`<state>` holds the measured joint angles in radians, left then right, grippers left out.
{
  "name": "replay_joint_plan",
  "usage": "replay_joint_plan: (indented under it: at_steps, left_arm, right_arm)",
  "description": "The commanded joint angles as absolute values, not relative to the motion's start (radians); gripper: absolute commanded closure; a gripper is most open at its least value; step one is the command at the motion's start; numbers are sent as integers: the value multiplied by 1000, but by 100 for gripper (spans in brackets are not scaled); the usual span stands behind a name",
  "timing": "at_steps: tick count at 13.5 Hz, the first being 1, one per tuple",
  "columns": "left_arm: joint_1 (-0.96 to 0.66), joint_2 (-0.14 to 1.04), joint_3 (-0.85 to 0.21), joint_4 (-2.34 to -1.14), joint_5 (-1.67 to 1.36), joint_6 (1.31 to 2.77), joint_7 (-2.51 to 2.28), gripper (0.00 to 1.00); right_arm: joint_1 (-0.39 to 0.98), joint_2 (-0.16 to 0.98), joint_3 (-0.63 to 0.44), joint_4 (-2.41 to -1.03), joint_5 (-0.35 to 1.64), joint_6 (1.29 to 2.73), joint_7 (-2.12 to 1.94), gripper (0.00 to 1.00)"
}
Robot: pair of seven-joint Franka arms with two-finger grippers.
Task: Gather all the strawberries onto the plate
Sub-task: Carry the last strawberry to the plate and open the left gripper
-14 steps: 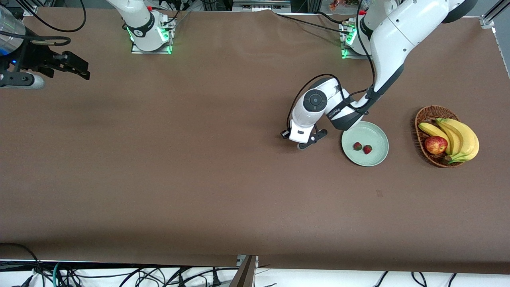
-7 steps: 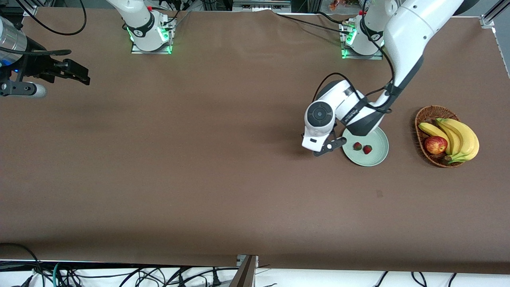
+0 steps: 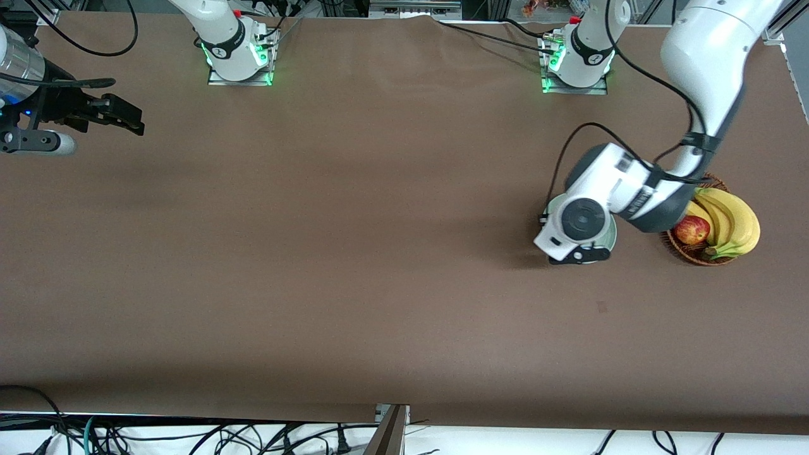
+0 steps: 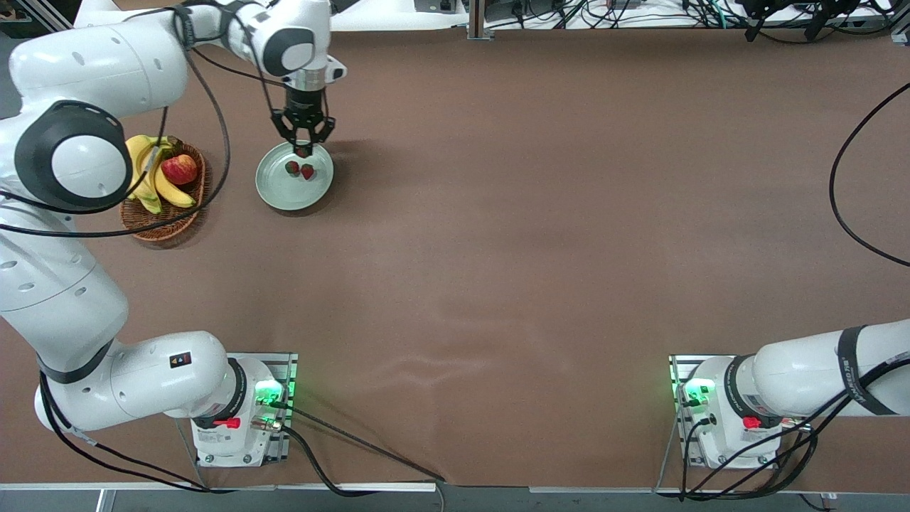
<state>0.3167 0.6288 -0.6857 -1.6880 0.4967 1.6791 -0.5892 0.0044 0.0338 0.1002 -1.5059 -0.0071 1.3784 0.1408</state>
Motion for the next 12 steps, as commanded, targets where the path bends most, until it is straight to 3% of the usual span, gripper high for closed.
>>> replay_joint_plan:
  at_steps: [1,2,3,5,9,12]
  left_arm:
    - [429,620,-710,-1741,500,1721,-395,80]
    - [474,620,-721,-1785,488,1768,-370,76]
    - [530,620,-754,-1852,476,1845,-368,55]
    - [686,621,-849,-1957,476,2006,-370,0]
    - [712,620,-864,-1948,476,1979,-360,0]
    - [709,620,-906,-1876,474,1896,-368,0]
  right_arm:
    - [-8,41,110,-1488,-17,1377,130,0]
    - [-8,41,110,-1488,-17,1378,130,0]
    - [-8,43,110,-1488,-17,1378,130,0]
    - [-8,43,110,-1486,-17,1378,129,0]
    - [-8,44,110,-1486,-17,1378,129,0]
    - [-6,44,110,-1486,-15,1378,129,0]
